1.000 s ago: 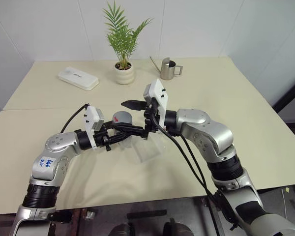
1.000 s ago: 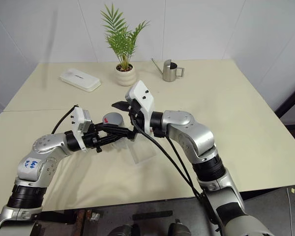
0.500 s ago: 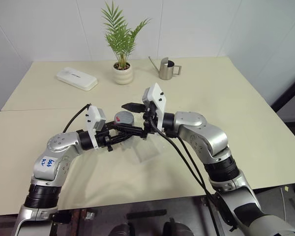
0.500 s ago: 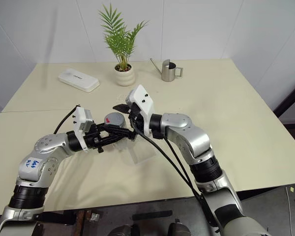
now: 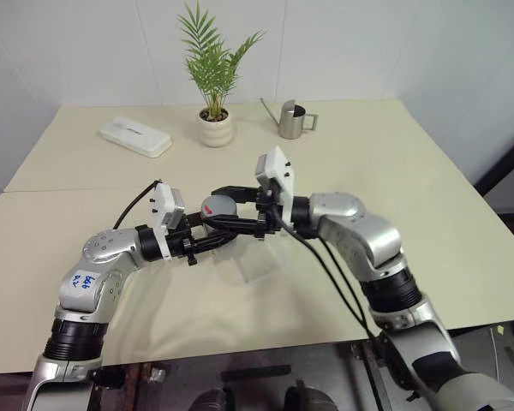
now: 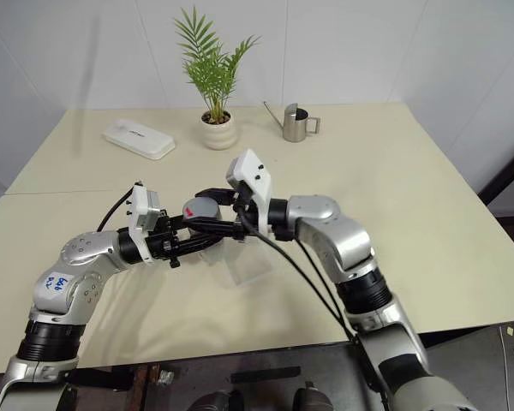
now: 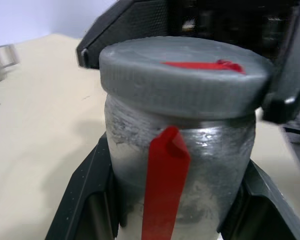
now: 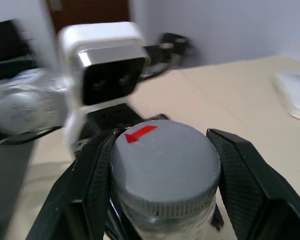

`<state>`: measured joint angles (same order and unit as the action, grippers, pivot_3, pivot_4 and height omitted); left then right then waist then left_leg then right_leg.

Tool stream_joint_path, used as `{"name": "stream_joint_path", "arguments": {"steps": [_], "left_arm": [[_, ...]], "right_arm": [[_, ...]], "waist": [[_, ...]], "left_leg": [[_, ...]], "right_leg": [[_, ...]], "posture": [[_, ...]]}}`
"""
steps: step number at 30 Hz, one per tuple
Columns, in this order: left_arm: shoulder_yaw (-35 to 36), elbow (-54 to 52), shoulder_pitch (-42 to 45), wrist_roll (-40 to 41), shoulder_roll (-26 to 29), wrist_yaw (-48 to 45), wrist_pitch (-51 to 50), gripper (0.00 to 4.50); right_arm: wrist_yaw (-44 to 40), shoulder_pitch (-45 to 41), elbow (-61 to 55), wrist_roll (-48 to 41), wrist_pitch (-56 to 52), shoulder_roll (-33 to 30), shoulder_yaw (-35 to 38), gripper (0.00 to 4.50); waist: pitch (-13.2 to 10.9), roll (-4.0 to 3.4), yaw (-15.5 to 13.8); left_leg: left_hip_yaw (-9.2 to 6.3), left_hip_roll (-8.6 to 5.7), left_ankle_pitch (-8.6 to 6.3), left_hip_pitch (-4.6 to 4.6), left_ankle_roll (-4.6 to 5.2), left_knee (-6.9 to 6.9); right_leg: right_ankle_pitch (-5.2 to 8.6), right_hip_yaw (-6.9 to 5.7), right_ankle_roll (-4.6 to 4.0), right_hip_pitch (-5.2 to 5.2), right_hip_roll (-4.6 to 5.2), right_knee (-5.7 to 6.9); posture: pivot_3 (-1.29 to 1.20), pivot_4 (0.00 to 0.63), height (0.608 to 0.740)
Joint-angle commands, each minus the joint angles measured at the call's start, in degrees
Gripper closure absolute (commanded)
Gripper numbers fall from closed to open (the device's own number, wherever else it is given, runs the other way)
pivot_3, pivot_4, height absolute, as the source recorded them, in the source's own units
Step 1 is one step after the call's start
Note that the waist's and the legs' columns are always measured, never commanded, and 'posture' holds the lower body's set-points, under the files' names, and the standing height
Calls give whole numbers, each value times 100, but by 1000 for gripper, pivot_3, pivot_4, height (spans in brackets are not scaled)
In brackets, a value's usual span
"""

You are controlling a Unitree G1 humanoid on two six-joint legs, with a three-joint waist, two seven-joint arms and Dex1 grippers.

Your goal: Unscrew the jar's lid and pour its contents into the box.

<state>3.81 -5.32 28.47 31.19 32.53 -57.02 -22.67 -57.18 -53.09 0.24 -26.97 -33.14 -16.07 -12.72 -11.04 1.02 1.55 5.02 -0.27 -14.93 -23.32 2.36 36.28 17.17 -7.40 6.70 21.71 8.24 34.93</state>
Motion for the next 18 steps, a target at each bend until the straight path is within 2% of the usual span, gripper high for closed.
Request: {"name": "stream_joint_path", "arguments": {"steps": [1, 4, 7, 15, 18], "left_arm": [[-47, 132, 372, 225, 38, -781, 348, 2571], [-311, 355, 594, 134, -16, -1285, 492, 2571], [-466, 399, 670, 121, -72, -1544, 550, 2571], [-374, 516, 669, 32, -110, -1476, 700, 2571], [-211, 550, 579, 22, 31, -1416, 728, 2571]], "right_arm": [[-1368, -511, 179, -384, 180, -297, 41, 1933], [-2217, -873, 399, -479, 205, -445, -84, 1933], [-2521, -1022, 562, -414, 305, -414, -94, 1933], [-2359, -964, 637, -305, 398, -268, 107, 1933], [-1976, -876, 676, -264, 389, -275, 332, 938]], "waist": [[0, 0, -3], [0, 0, 0], [0, 0, 6], [0, 0, 3], [0, 0, 6]], "left_leg": [[0, 0, 1, 0, 2, 2], [2, 0, 0, 1, 3, 2], [4, 0, 0, 1, 4, 3], [6, 1, 0, 0, 4, 11], [6, 1, 0, 0, 5, 15]], "right_leg": [[0, 0, 0, -1, 0, -1], [0, 0, 0, -3, 0, -1], [0, 0, 0, -2, 0, 1], [0, 0, 0, -1, 2, 4], [0, 0, 1, -1, 4, 8]], "posture": [[0, 150, 740], [0, 150, 740], [0, 150, 740], [0, 150, 740], [0, 150, 740]]}}
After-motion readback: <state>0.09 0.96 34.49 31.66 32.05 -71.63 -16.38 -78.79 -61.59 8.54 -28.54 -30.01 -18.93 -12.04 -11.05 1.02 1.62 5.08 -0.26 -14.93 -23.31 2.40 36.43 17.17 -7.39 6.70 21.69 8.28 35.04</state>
